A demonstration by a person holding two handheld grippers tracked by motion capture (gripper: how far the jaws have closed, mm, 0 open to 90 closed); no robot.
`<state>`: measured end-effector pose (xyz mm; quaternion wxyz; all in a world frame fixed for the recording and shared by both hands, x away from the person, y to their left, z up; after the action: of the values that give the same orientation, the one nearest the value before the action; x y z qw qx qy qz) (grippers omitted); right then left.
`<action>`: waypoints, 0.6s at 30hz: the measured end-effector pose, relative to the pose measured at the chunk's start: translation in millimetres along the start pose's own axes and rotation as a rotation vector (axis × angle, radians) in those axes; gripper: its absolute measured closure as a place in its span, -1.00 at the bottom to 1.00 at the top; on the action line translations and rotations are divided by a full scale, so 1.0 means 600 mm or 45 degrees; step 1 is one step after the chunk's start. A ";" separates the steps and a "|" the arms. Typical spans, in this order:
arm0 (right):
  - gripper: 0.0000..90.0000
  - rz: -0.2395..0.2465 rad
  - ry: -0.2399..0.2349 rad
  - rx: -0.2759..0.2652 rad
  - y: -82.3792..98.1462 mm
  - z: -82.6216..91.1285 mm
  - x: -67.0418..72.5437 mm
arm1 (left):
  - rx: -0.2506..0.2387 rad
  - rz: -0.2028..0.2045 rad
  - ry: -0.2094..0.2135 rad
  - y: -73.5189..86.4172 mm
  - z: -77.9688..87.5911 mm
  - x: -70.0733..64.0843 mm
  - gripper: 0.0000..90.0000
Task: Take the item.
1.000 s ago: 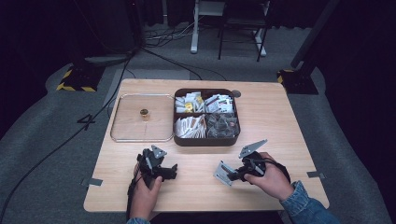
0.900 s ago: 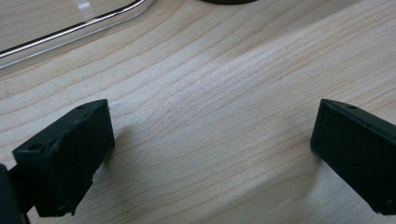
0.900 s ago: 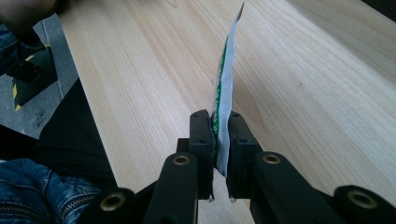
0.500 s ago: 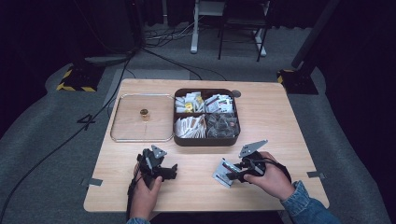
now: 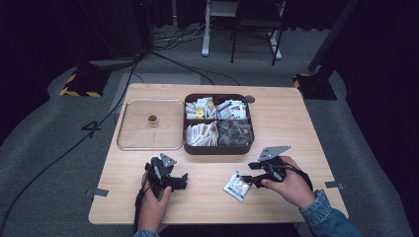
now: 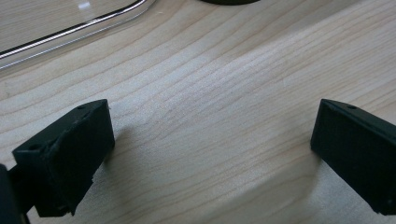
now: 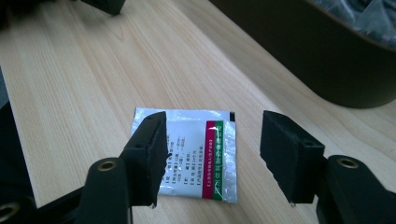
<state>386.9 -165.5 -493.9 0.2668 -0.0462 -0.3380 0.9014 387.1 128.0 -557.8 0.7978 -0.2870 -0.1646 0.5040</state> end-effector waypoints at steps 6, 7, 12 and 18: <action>-0.11 -0.001 0.015 -0.048 -0.008 0.019 -0.006 | 0.000 -0.003 -0.002 -0.001 -0.001 0.001 -1.00; -0.13 -0.005 0.032 -0.066 -0.011 0.029 -0.013 | 0.002 -0.005 -0.003 -0.001 0.000 0.002 -1.00; -0.18 -0.003 0.068 -0.090 -0.012 0.051 -0.026 | 0.002 -0.005 -0.004 -0.001 -0.001 0.002 -1.00; -0.16 -0.041 0.109 -0.100 -0.006 0.081 -0.051 | -0.001 -0.003 -0.004 -0.001 -0.001 0.001 -1.00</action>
<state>402.0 -207.0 -457.2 0.2936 -0.0896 -0.3622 0.8801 388.0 128.5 -557.8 0.7981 -0.2862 -0.1666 0.5034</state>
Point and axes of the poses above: each handheld gripper's, and its own axes: z roughly backward along the jaws, y roughly out of its underside, x roughly to its left, the point moved 7 cm from there along -z, roughly forward along the jaws, and after that the axes turned 3 degrees about x, right-handed, at the moved point
